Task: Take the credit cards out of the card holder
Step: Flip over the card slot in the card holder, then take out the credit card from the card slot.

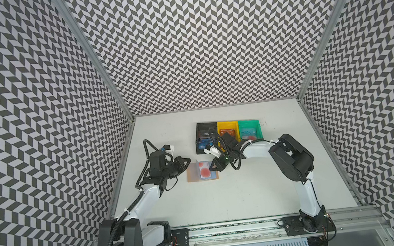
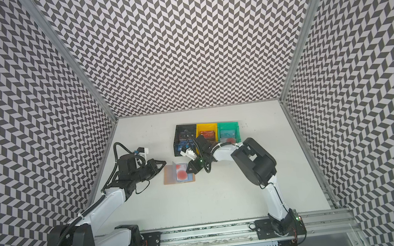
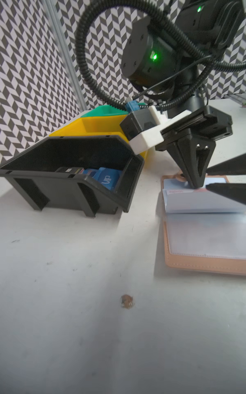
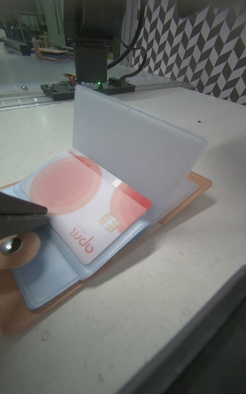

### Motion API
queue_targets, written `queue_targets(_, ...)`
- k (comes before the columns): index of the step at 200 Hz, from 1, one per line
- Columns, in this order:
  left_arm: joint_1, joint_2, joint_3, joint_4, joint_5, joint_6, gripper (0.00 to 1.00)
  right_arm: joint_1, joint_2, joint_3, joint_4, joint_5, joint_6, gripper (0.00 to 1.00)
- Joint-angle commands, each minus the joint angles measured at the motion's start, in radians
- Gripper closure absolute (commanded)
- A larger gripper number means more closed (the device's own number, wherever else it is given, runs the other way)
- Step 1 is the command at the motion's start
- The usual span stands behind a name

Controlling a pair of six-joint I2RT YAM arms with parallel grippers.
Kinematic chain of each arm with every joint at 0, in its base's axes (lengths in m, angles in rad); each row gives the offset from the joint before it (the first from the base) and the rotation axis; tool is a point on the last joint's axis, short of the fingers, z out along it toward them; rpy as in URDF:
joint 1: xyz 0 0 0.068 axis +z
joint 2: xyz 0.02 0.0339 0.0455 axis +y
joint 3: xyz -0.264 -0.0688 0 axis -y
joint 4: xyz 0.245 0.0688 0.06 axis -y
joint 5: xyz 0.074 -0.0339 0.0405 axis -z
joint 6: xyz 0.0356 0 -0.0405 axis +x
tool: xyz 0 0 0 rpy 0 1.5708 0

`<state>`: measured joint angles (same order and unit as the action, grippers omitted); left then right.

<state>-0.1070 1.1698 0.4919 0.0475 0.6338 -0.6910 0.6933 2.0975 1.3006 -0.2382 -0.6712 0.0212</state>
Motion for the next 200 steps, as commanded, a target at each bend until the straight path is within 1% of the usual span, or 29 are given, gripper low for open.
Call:
queue_targets(1,0.003,0.022,-0.02,0.092,0.148,-0.059,0.89,0.008,0.033,-0.025,-0.016,0.03,-0.015,1.0)
queue_targets(23,-0.005,0.055,-0.025,0.146,0.184,-0.075,0.91,0.009,0.035,-0.031,-0.013,0.023,-0.015,1.0)
queue_targets(51,-0.033,0.087,-0.014,0.209,0.22,-0.105,0.91,0.008,0.039,-0.039,-0.004,0.019,-0.014,1.0)
queue_targets(75,-0.048,0.132,0.0,0.195,0.21,-0.089,0.92,0.009,0.042,-0.039,-0.003,0.013,-0.013,1.0)
queue_targets(106,-0.059,0.212,-0.015,0.183,0.175,-0.064,0.92,0.008,0.041,-0.043,0.0,0.015,-0.014,1.0)
queue_targets(145,-0.07,0.301,-0.077,0.277,0.163,-0.088,0.94,0.007,0.045,-0.042,-0.006,0.017,-0.017,1.0)
queue_targets(176,-0.07,0.326,-0.089,0.288,0.148,-0.082,0.94,0.005,0.048,-0.038,-0.013,0.017,-0.02,1.0)
queue_targets(200,-0.07,0.339,-0.072,0.261,0.125,-0.062,0.93,0.005,0.052,-0.033,-0.018,0.018,-0.02,1.0)
